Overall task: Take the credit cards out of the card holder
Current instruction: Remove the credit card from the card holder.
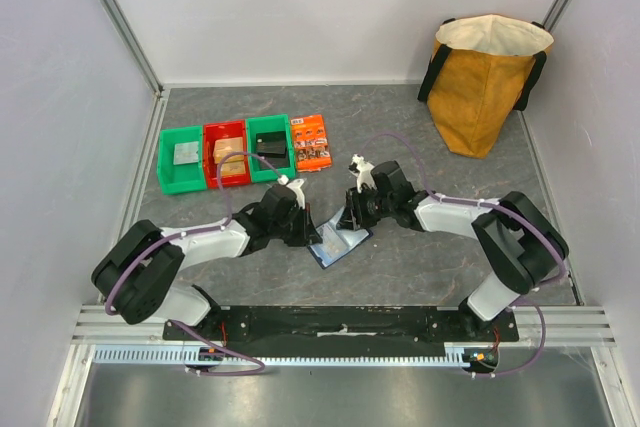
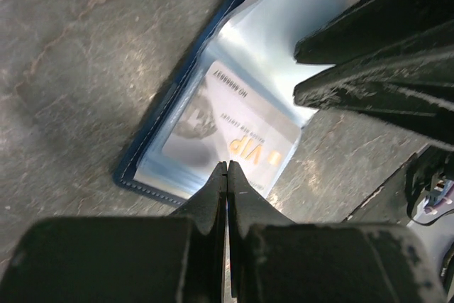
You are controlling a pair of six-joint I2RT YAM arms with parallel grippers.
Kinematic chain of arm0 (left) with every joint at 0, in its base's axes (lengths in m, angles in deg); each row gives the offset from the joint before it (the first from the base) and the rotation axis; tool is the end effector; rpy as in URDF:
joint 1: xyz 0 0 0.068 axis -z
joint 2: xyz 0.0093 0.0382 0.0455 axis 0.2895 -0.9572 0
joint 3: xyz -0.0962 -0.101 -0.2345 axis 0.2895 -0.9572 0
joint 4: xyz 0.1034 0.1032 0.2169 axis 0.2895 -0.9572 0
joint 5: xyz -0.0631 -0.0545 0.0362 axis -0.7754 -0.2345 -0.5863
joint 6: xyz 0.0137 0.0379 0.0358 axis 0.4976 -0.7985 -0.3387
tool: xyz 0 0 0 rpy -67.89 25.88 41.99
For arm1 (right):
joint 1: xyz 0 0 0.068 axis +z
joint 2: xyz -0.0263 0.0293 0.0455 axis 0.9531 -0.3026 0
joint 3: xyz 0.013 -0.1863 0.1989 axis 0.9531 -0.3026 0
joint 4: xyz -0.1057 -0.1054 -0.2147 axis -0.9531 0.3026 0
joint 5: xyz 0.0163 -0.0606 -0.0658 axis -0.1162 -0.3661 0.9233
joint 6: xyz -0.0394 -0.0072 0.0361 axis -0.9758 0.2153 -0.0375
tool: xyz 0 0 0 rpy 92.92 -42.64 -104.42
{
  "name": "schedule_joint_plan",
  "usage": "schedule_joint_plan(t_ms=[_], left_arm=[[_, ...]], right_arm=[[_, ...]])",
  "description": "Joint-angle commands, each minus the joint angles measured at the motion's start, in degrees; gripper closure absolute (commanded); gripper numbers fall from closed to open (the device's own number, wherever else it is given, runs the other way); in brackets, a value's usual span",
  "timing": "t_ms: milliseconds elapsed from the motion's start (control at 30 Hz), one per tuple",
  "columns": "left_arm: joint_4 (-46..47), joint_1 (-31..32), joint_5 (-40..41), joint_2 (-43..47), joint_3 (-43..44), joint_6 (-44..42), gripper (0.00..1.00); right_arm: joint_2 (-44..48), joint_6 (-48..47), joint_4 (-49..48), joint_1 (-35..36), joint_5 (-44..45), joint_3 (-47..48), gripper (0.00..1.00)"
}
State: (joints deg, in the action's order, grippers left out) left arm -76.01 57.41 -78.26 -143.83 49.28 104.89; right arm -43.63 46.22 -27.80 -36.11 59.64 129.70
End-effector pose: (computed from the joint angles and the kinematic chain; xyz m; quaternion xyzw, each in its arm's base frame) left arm 0.1944 -0.1770 0.1524 0.0585 0.9160 -0.3245 0.2284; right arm 0.2440 0.1977 0.1571 -0.2001 0.8790 0.3584 0.2425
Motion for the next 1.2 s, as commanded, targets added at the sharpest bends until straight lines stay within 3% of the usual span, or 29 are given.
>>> schedule_joint_plan(t_ms=[0, 667, 900, 1000, 1167], left_arm=[[0.4, 0.0, -0.1, 0.3, -2.2, -1.3, 0.98], [1.2, 0.0, -0.7, -0.1, -4.4, -0.8, 0.98], [1.2, 0.1, -0.7, -0.1, -4.7, -0.8, 0.98], [1.2, 0.0, -0.7, -0.2, -4.7, -0.8, 0.98], [1.1, 0.0, -0.7, -0.2, -5.0, -0.9, 0.98]], right_arm=[[-2.2, 2.5, -7.0, -2.0, -8.5, -1.6, 0.62], [-10.8, 5.1, -13.2, -2.8, -16.3, -2.1, 0.68], [-11.5, 5.9, -15.1, -3.0, -17.4, -2.8, 0.83], [-11.6, 6.1, -15.4, -3.4, -18.1, -3.1, 1.00], [-10.3, 6.4, -16.2, -5.9, -17.9, -4.7, 1.00]])
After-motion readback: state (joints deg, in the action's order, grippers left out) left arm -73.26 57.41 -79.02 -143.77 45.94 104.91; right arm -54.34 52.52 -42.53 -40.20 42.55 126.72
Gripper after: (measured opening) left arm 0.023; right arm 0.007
